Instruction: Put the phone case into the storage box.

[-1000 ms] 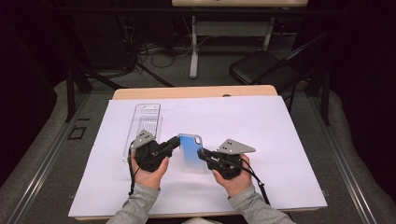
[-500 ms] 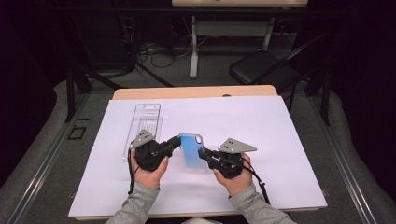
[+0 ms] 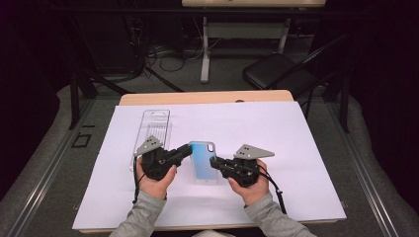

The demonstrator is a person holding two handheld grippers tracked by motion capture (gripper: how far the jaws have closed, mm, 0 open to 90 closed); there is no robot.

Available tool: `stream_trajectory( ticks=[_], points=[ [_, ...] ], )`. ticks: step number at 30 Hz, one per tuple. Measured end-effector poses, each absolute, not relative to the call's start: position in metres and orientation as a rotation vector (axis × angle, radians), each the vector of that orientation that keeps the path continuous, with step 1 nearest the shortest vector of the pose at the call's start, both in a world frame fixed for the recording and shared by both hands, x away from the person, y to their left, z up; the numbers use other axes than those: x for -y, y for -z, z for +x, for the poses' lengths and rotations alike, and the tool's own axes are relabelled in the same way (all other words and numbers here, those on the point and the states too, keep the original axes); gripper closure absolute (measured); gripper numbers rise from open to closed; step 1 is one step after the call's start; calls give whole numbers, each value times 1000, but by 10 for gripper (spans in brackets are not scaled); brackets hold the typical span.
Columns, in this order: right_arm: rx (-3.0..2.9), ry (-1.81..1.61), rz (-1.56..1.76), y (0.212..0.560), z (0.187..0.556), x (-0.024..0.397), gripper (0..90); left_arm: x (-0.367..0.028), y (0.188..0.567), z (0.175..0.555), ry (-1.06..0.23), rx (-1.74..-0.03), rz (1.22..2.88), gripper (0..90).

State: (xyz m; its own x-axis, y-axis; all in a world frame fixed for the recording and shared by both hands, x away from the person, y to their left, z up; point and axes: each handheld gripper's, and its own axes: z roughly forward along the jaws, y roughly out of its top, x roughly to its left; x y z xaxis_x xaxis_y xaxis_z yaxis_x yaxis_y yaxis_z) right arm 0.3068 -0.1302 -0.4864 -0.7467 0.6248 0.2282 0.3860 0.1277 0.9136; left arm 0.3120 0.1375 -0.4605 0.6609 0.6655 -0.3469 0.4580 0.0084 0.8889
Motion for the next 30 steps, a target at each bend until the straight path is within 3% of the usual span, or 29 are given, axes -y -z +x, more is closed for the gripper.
stream_trajectory(
  ticks=[30],
  points=[
    [-2218, -1696, 976, 486, 310, 134, 822, -145, 461, 320, -91, -895, 1637, 817]
  ],
)
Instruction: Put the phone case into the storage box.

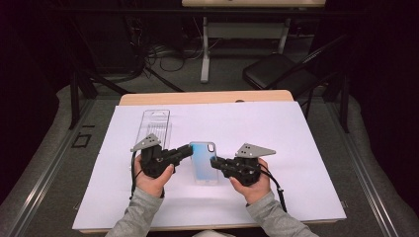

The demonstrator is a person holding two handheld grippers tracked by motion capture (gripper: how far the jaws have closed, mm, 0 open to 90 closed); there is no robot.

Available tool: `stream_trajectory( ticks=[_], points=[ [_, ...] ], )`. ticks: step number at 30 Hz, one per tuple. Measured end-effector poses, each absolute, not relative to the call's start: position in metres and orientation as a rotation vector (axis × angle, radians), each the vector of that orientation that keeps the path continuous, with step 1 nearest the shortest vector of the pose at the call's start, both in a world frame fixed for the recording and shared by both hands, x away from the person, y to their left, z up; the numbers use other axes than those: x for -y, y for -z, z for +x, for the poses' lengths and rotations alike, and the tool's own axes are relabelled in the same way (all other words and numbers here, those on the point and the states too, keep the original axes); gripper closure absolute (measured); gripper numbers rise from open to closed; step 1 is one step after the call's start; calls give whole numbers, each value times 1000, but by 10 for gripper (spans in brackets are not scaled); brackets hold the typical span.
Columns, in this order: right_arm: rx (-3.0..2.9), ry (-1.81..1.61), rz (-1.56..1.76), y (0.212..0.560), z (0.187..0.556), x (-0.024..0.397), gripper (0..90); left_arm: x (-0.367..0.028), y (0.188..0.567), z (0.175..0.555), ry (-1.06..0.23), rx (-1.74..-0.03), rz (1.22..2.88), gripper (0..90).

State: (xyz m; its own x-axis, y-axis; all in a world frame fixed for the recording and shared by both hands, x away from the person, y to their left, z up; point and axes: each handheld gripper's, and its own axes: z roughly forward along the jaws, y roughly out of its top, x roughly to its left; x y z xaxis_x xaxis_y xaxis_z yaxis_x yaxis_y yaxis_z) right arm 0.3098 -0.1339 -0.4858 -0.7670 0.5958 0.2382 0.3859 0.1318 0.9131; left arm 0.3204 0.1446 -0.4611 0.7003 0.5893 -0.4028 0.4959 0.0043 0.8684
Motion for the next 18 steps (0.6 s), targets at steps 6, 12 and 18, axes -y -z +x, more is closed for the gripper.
stream_trajectory(
  ticks=[6, 12, 18],
  points=[
    [-2222, -1702, 976, 486, 310, 134, 822, -143, 462, 320, -94, -886, 1642, 797],
    [-2228, -1701, 974, 486, 311, 134, 822, -143, 462, 320, -95, -883, 1643, 806],
    [-2224, -1704, 977, 486, 311, 135, 822, -144, 461, 320, -105, -888, 1644, 831]
  ],
)
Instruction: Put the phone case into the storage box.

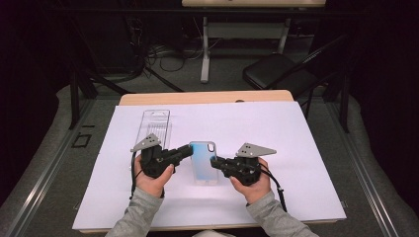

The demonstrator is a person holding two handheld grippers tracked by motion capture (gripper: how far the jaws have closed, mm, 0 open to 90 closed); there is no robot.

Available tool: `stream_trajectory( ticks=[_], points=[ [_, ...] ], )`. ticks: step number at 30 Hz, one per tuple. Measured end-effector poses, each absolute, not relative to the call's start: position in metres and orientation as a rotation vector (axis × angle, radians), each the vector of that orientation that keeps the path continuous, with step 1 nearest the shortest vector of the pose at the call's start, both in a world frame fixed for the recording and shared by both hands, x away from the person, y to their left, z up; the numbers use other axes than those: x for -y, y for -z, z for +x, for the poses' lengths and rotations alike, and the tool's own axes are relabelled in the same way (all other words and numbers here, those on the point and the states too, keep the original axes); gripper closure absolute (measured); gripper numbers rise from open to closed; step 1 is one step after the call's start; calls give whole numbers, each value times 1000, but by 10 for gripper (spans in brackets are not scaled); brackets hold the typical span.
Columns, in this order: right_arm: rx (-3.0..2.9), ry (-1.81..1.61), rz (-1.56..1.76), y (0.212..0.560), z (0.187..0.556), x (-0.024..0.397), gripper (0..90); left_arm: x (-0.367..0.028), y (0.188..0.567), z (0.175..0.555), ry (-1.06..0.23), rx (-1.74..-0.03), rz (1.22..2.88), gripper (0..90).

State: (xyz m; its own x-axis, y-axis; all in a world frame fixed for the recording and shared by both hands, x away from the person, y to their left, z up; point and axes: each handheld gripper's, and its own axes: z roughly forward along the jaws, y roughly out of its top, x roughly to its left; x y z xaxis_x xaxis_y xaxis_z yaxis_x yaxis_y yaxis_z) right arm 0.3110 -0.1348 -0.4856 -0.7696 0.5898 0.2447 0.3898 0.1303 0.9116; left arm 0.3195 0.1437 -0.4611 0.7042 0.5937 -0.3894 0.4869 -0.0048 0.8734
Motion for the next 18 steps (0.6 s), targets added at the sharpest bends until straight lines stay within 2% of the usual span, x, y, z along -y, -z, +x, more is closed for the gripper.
stream_trajectory(
  ticks=[18],
  points=[
    [-2223, -1717, 982, 486, 312, 135, 820, -143, 460, 318, -119, -900, 1644, 840]
  ],
)
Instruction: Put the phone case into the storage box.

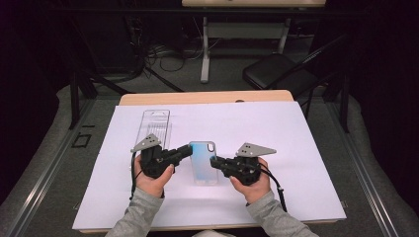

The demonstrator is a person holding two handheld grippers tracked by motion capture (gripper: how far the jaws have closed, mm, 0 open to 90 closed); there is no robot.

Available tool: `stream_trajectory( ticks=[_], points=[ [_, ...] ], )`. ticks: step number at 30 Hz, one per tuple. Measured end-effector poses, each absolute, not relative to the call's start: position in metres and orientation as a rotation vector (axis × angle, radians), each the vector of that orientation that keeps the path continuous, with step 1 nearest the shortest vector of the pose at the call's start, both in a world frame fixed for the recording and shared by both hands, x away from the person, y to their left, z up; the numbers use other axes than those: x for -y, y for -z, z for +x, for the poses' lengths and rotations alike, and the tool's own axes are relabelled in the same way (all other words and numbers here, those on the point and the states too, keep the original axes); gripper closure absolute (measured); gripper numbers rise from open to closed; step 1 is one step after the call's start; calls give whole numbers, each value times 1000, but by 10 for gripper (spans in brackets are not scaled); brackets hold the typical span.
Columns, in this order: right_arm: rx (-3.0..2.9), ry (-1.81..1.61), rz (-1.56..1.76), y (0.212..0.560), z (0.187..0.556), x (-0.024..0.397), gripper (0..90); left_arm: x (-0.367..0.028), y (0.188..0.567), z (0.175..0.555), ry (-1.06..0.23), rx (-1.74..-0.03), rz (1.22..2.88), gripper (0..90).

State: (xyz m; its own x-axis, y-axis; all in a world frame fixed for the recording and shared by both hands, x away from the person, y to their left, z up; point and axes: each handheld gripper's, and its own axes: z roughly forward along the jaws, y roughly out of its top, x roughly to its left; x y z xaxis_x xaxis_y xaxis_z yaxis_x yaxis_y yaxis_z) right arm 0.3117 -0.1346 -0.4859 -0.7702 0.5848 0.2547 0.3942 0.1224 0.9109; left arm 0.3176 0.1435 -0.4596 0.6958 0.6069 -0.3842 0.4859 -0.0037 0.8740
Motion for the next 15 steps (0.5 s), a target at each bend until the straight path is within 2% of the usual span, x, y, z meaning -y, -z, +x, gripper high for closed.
stream_trajectory(
  ticks=[15],
  points=[
    [-2221, -1734, 983, 485, 311, 134, 819, -143, 458, 315, -138, -914, 1636, 845]
  ],
)
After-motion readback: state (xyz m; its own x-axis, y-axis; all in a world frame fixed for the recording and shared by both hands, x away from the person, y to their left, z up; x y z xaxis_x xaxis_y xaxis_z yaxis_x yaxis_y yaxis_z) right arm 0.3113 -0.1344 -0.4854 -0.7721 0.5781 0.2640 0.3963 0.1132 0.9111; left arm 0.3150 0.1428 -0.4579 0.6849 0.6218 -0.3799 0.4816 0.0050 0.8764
